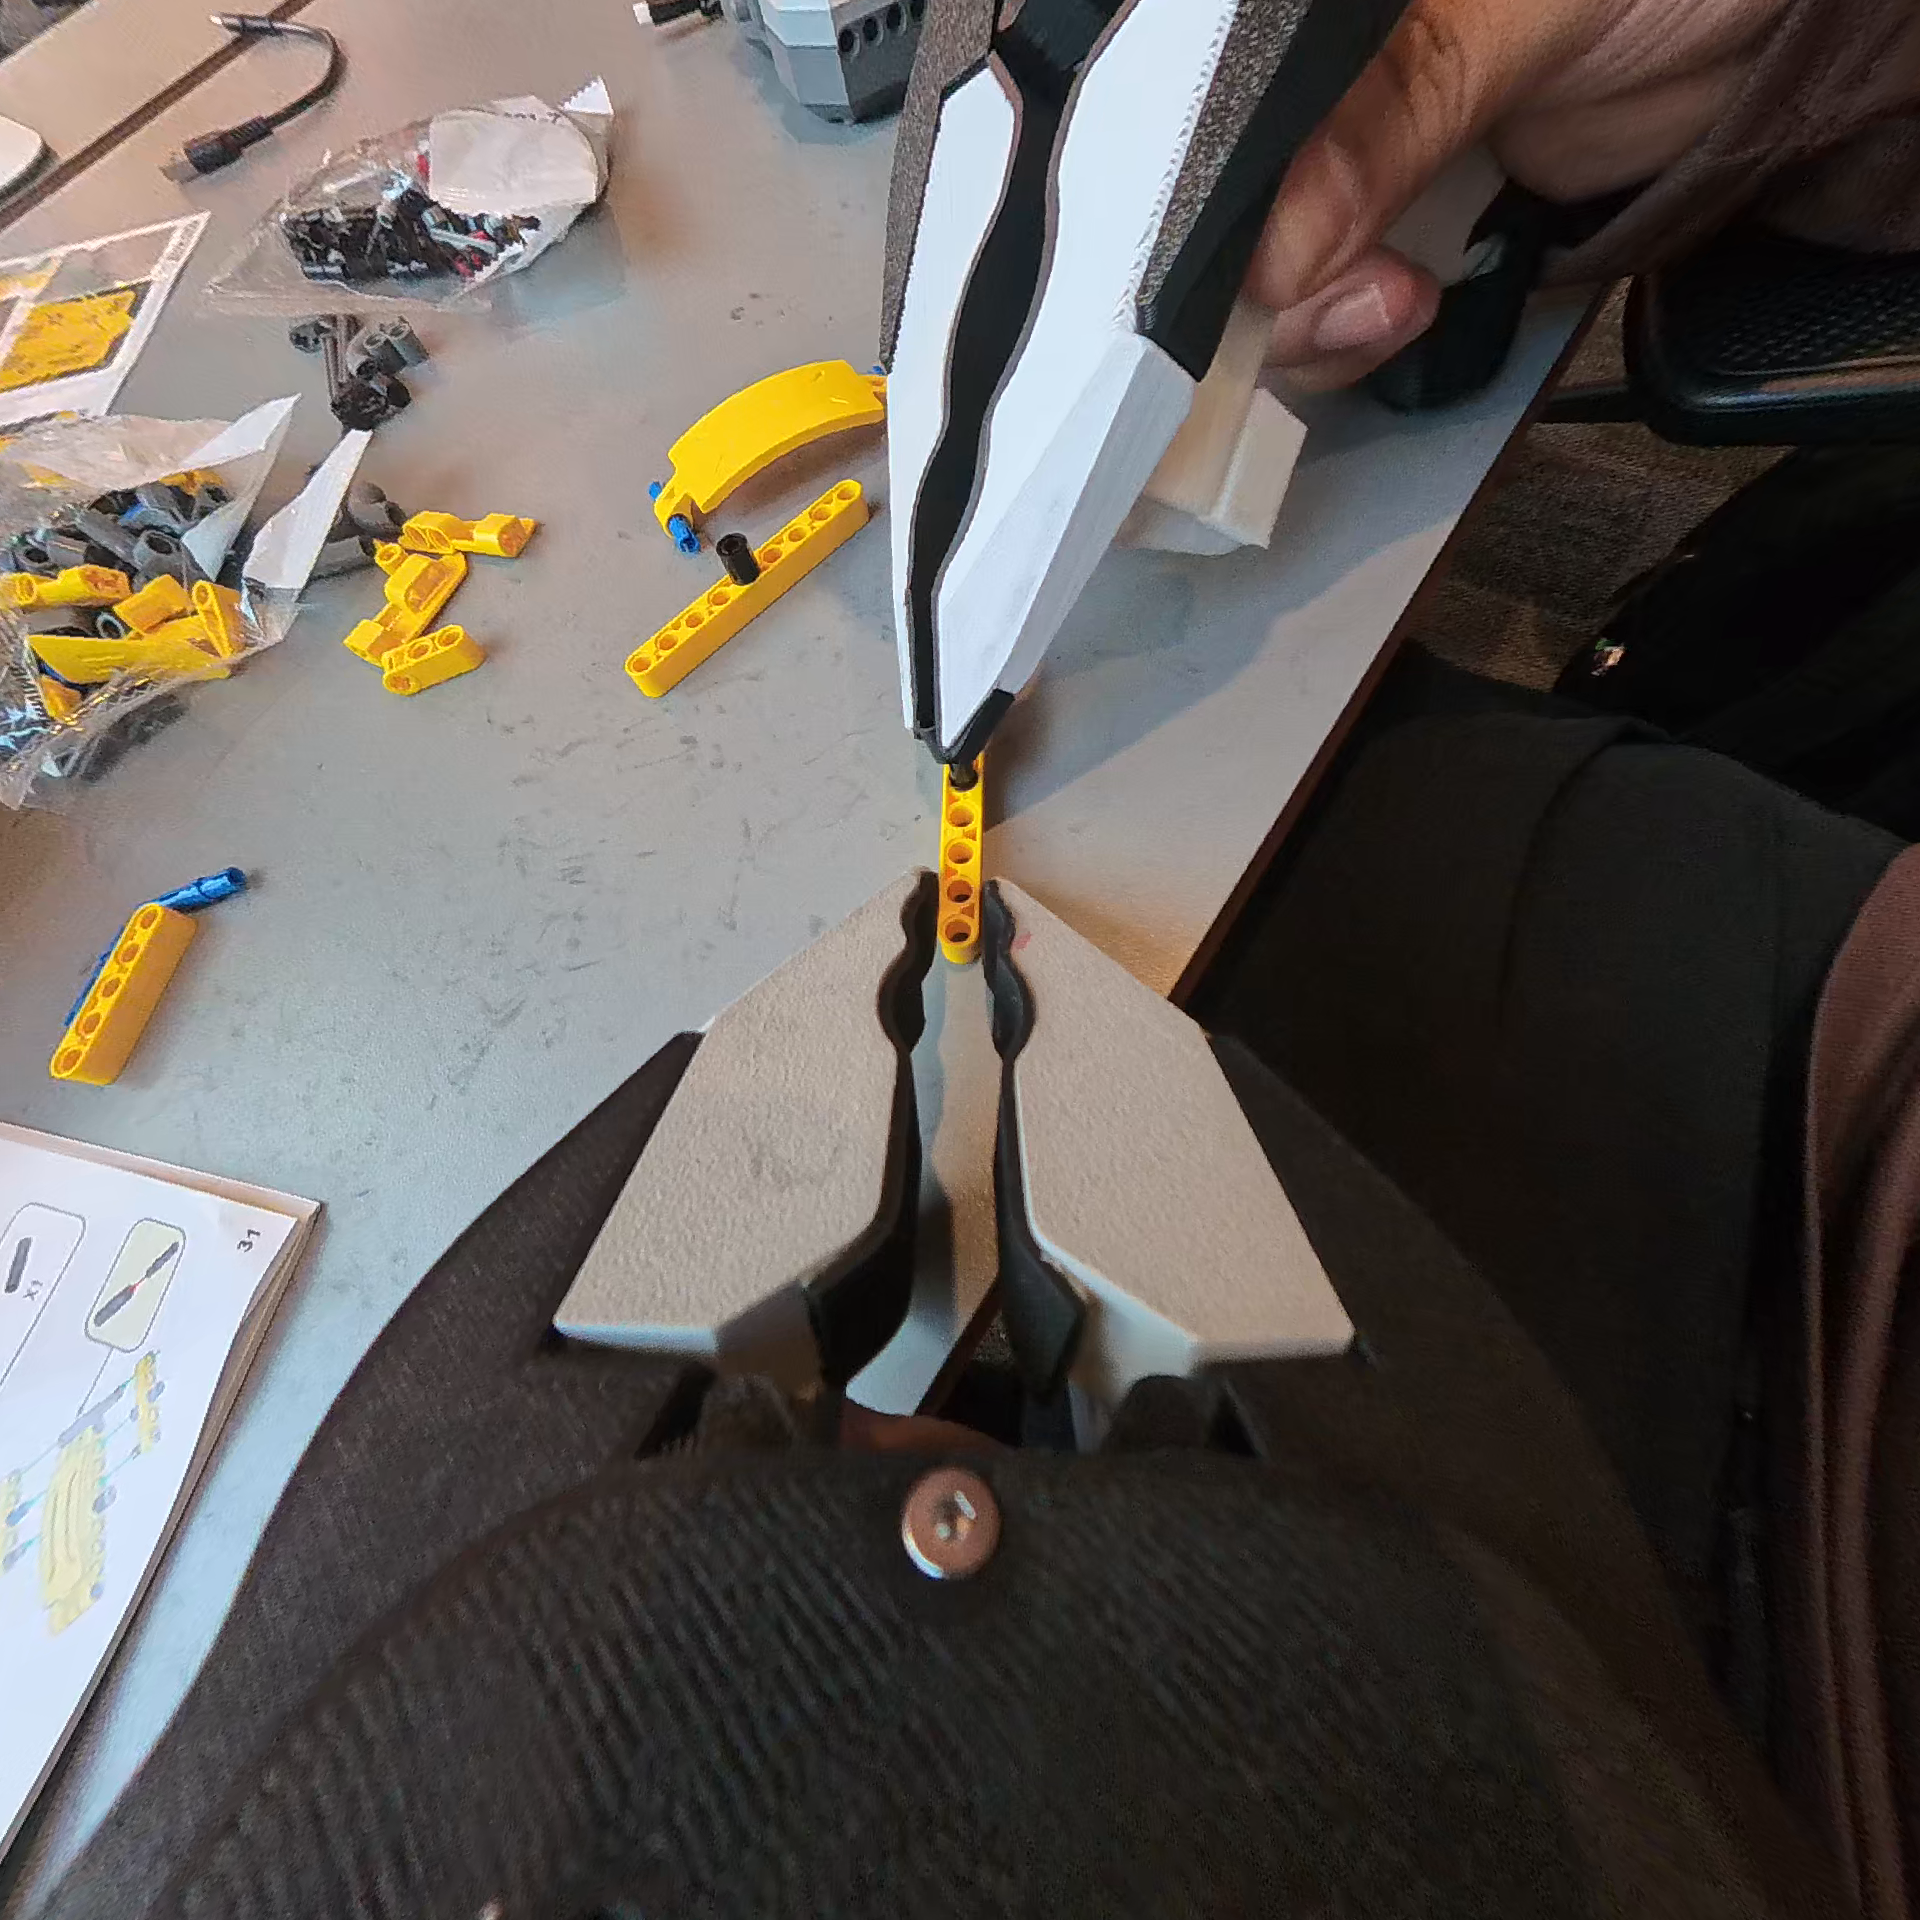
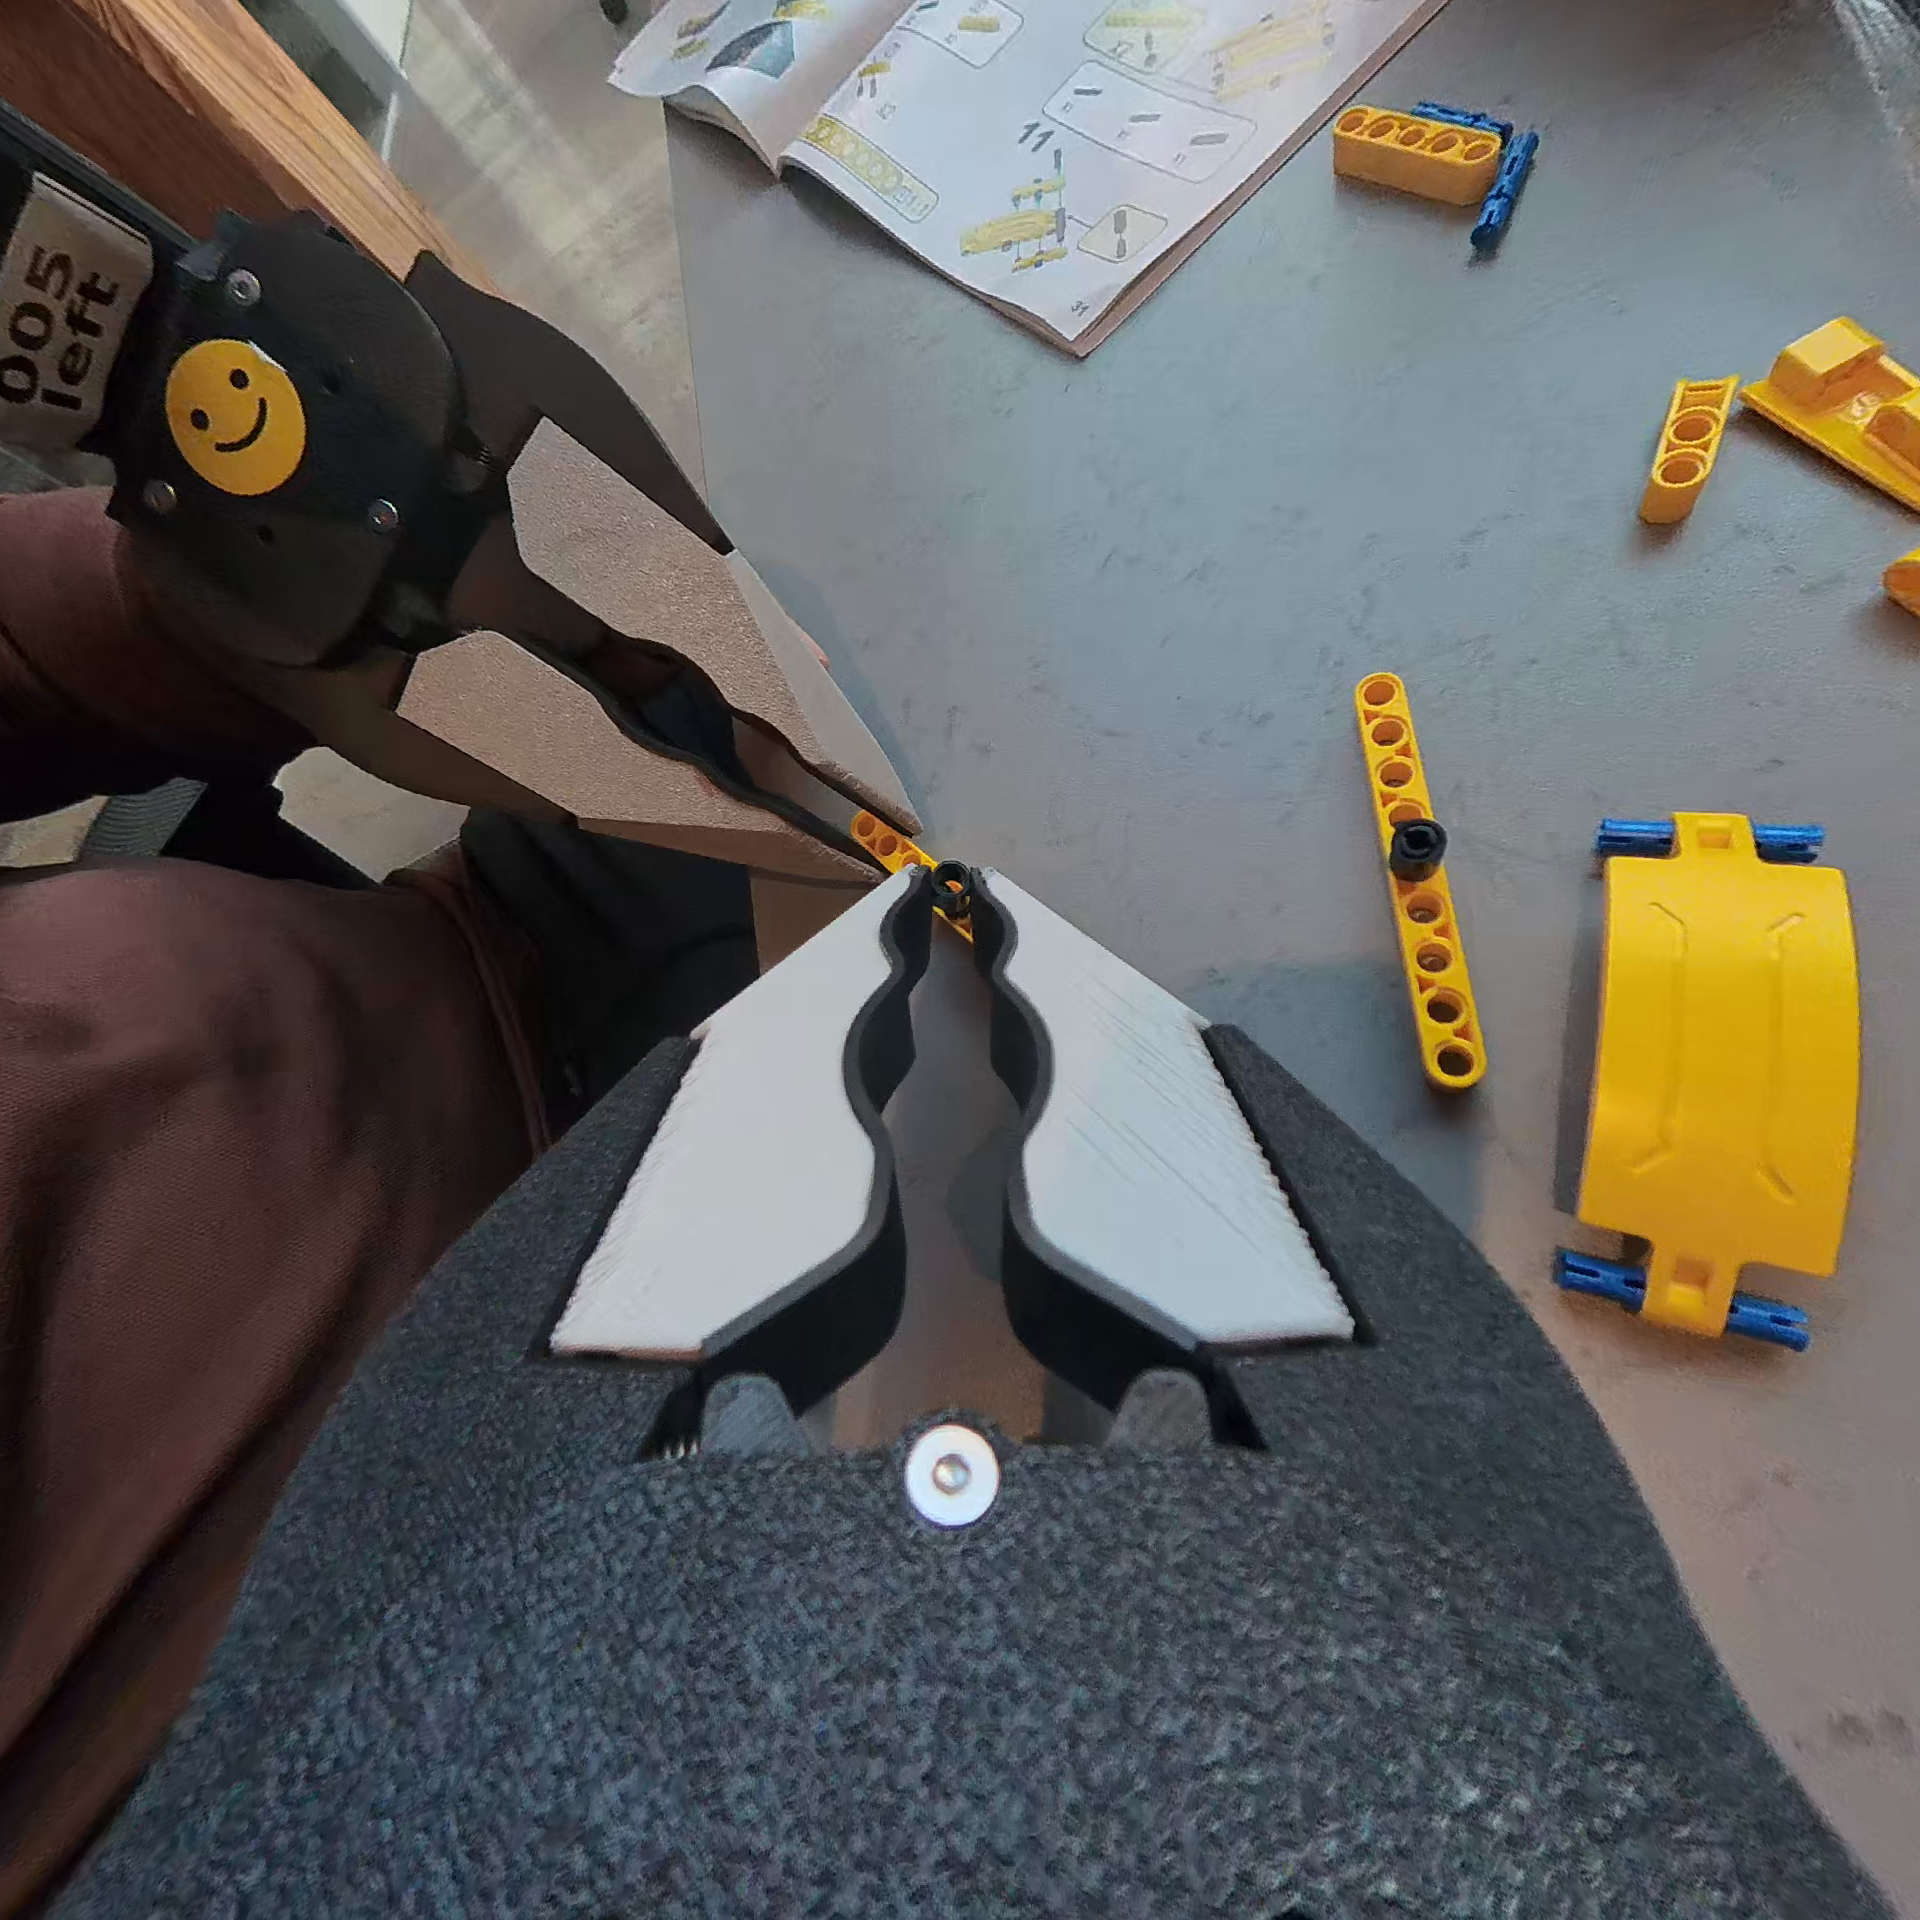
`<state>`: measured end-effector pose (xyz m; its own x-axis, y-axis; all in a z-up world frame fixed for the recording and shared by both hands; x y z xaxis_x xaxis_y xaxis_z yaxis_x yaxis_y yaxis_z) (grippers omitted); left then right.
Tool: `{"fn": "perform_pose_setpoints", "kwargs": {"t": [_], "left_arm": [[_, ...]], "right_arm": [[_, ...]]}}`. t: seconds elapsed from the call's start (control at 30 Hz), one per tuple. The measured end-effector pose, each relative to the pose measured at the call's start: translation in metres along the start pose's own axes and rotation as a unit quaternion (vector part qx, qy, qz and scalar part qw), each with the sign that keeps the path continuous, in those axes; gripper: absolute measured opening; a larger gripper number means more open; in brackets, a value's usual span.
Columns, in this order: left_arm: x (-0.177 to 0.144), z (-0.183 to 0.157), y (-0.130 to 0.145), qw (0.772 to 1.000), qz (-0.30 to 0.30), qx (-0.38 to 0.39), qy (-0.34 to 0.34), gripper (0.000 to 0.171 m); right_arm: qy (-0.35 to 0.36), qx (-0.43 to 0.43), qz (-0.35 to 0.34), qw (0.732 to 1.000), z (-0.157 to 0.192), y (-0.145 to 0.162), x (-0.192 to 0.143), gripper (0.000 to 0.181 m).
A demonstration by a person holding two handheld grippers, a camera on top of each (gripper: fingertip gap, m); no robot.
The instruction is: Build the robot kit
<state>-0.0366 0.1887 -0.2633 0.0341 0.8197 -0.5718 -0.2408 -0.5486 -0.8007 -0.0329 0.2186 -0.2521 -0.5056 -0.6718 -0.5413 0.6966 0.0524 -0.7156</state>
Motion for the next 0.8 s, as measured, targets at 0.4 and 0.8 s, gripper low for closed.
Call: {"fn": "perform_pose_setpoints", "kwargs": {"t": [0.4,0.8], "left_arm": [[0.000,-0.001,0.000,1.000,-0.002,0.004,-0.001,0.004],[-0.001,0.000,0.000,1.000,-0.002,0.004,0.003,0.005]], "right_arm": [[0.050,-0.153,0.020,0.987,0.003,0.003,-0.001,0.006],[0.078,-0.178,0.047,0.980,-0.004,0.007,-0.002,0.006]]}}
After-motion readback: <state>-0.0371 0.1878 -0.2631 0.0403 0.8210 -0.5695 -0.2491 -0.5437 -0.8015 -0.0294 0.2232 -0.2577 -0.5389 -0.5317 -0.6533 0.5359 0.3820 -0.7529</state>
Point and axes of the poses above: each gripper's, where its closed fingertips meet, x out along the fingers, y out of its underside, z = x × y across the jaws, the point moved 1 cm from there along -x, back along the fingers, and after that the axes turned 2 degrees about -y, right-handed, at the moved point
